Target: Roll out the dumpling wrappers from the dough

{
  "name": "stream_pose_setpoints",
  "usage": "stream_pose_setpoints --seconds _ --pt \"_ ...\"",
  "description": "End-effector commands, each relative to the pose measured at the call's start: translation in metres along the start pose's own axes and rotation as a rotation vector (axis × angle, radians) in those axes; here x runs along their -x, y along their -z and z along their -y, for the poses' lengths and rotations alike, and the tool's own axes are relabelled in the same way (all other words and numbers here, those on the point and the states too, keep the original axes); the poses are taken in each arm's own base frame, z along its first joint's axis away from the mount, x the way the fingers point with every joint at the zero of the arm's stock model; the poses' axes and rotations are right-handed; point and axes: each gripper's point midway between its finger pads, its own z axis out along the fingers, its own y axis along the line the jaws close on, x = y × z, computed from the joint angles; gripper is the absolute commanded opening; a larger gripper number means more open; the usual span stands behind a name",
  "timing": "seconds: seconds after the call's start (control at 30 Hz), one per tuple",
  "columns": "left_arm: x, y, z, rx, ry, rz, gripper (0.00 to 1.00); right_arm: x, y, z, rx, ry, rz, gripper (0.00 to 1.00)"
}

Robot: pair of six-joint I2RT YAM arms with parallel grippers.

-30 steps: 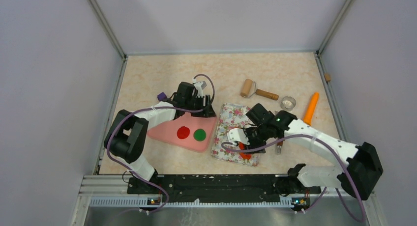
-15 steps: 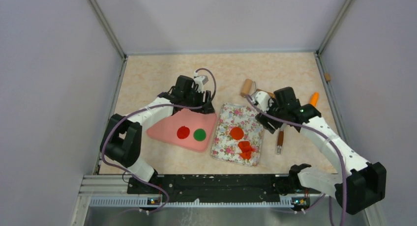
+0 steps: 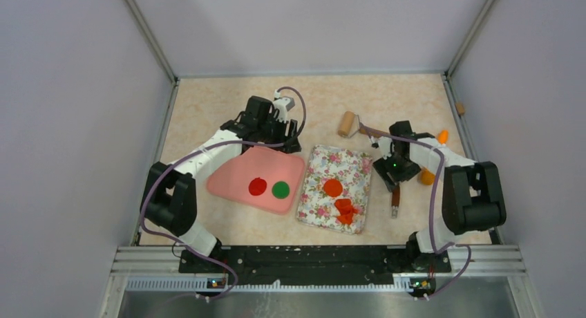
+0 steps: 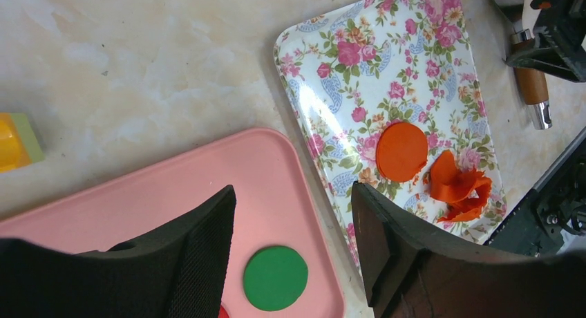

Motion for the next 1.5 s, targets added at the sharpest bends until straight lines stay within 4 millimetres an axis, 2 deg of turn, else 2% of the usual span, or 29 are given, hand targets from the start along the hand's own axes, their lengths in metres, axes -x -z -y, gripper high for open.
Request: stream_pose_setpoints --seconds 0.0,0.13,0.3,0.5,0.63,0.67,0.8,0.9,1.0,1.07,1.13,1.23,1.37,1.47 --pt "0.010 0.010 0.001 0.006 -0.019 0.039 0.66 0.003 0.000 0.010 -0.028 -0.065 -0.047 0.71" --pt "0.008 0.009 0.001 0.005 -0.013 0.038 0.66 0.008 0.000 0.011 -0.029 -0.137 -0.062 0.72" --pt "0.006 0.007 -0.001 0.006 -0.002 0.032 0.66 0.014 -0.003 -0.002 0.029 -0.239 -0.070 0.70" --pt "0.010 0.011 -0.006 0.027 -0.018 0.032 0.66 0.006 -0.013 -0.005 0.012 -0.331 -0.131 0.62" --pt "0.018 0.014 -0.010 0.047 -0.046 0.048 0.66 -0.003 -0.020 -0.001 -0.034 -0.367 -0.168 0.61" --pt "0.020 0.015 -0.011 0.051 -0.055 0.052 0.66 -0.007 -0.023 0.000 -0.047 -0.372 -0.186 0.57" --pt "0.031 0.019 -0.010 0.054 -0.083 0.075 0.66 -0.010 -0.025 0.005 -0.082 -0.380 -0.206 0.23" --pt "0.034 0.020 -0.012 0.068 -0.089 0.082 0.66 -0.004 -0.012 0.007 -0.076 -0.371 -0.178 0.01" --pt "0.033 0.021 -0.012 0.065 -0.095 0.079 0.66 0.006 0.010 0.014 -0.086 -0.343 -0.127 0.00" --pt "0.034 0.022 -0.009 0.048 -0.109 0.080 0.66 0.013 0.036 0.017 -0.074 -0.325 -0.092 0.00" --pt "0.035 0.024 0.003 -0.019 -0.154 0.082 0.66 0.015 0.060 0.011 -0.029 -0.286 -0.066 0.00" --pt "0.048 0.028 0.022 -0.103 -0.168 0.132 0.65 0.025 0.091 -0.001 0.050 -0.224 0.040 0.00" --pt "0.076 0.033 0.053 -0.214 -0.204 0.228 0.66 0.032 0.101 -0.017 0.123 -0.127 0.168 0.00" --pt "0.097 0.029 0.074 -0.281 -0.162 0.248 0.67 0.041 0.103 -0.020 0.109 -0.036 0.273 0.00"
